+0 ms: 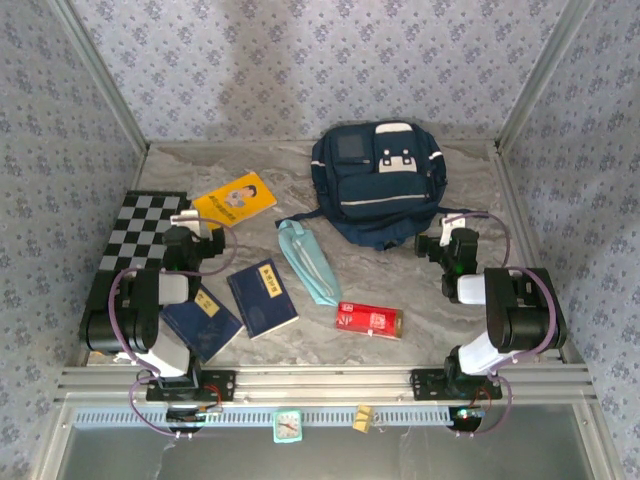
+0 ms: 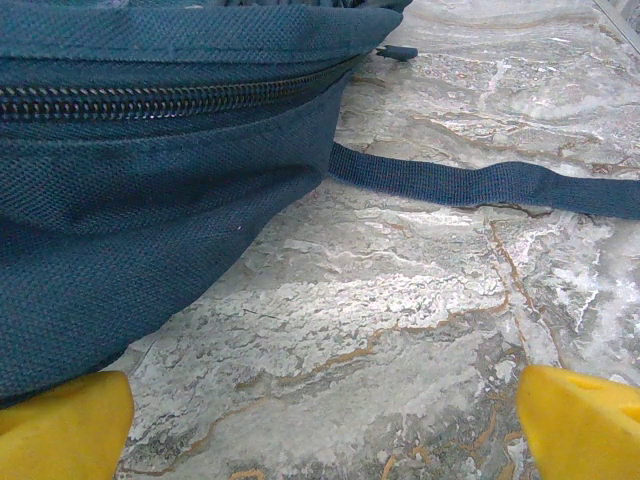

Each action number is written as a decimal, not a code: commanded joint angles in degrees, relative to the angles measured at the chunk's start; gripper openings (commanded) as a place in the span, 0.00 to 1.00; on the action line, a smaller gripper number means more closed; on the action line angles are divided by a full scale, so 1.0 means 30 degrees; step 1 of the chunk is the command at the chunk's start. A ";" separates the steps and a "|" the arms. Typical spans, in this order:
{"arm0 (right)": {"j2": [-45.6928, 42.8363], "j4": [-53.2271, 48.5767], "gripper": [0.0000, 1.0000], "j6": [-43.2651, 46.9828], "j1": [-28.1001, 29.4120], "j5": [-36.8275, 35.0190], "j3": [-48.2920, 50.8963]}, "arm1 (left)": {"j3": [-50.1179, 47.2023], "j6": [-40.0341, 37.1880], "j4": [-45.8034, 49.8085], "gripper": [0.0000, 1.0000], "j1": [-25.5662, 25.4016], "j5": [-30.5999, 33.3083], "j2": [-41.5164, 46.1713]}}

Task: Pack books, pencil case, and school supplies into a backpack

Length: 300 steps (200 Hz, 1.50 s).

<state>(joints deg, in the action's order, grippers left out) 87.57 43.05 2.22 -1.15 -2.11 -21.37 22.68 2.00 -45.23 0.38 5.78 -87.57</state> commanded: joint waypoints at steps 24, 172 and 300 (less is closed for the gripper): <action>-0.0069 0.1178 1.00 -0.0269 -0.0127 -0.0241 -0.0353 | 0.0278 0.0135 -0.0508 1.00 0.0045 0.0139 -0.0089; -0.6641 -0.4509 1.00 -0.2015 -0.0020 -0.2686 -0.0533 | 0.2775 0.0113 0.7070 1.00 0.0077 -0.0566 0.5148; -0.7732 -1.7485 1.00 -1.0490 -0.3575 0.3166 -0.5330 | 0.3482 1.0637 1.3614 1.00 0.1280 -0.2016 0.9690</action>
<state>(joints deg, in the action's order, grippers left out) 65.78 -1.69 -26.81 -14.00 5.39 -33.45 31.38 29.36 -10.07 3.77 1.30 -60.40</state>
